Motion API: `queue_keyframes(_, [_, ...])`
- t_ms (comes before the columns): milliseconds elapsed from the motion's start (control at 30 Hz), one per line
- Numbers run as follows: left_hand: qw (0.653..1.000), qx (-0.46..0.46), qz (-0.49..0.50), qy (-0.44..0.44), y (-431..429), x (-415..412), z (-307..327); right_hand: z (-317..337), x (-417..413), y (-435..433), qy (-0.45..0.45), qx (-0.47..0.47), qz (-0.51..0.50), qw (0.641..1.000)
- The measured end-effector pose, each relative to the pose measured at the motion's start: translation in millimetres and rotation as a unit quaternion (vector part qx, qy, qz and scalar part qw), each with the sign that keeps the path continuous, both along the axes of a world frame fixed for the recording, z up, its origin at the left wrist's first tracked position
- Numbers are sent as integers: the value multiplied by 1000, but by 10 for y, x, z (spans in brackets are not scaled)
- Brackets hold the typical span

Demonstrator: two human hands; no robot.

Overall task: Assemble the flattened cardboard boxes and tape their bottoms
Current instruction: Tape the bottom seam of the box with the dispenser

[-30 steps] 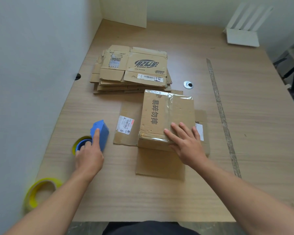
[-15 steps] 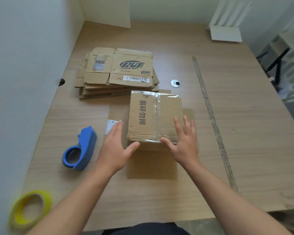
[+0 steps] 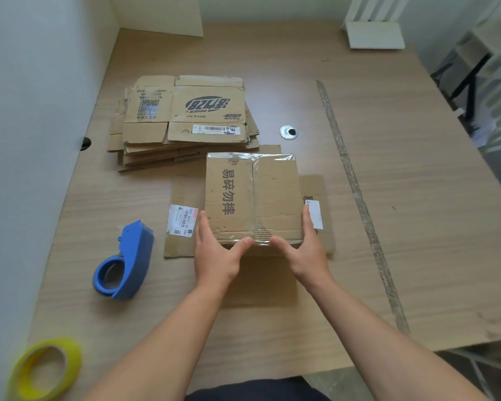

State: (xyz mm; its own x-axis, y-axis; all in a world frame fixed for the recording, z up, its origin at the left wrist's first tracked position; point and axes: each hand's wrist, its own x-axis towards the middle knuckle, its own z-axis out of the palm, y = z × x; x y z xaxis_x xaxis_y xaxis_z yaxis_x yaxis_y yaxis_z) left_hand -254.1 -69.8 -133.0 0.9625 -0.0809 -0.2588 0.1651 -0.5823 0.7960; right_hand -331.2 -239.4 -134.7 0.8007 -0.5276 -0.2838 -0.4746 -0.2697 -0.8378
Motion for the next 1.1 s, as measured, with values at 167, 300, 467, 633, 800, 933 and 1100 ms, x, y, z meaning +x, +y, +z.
queue_keyframes(167, [999,-49,20,4,53,34,9,6,-45,-66,0,1,11,1000])
queue_keyframes(300, [999,-37,10,-12,126,8,-2,13,-41,-97,7,-5,12,1000])
queue_keyframes(467, [998,-64,11,9,184,21,-43,49,50,35,52,-13,22,998])
queue_keyframes(633, [992,-112,-8,63,295,21,-111,32,31,-7,56,-67,57,995])
queue_keyframes(800, [983,-158,5,96,356,119,-148,46,-47,-257,47,-94,114,988])
queue_keyframes(933, [970,-190,56,143,363,169,-158,50,-73,-333,47,-76,110,990])
queue_keyframes(1100, [964,-193,63,170,388,192,-149,64,-96,-324,33,-34,96,994])
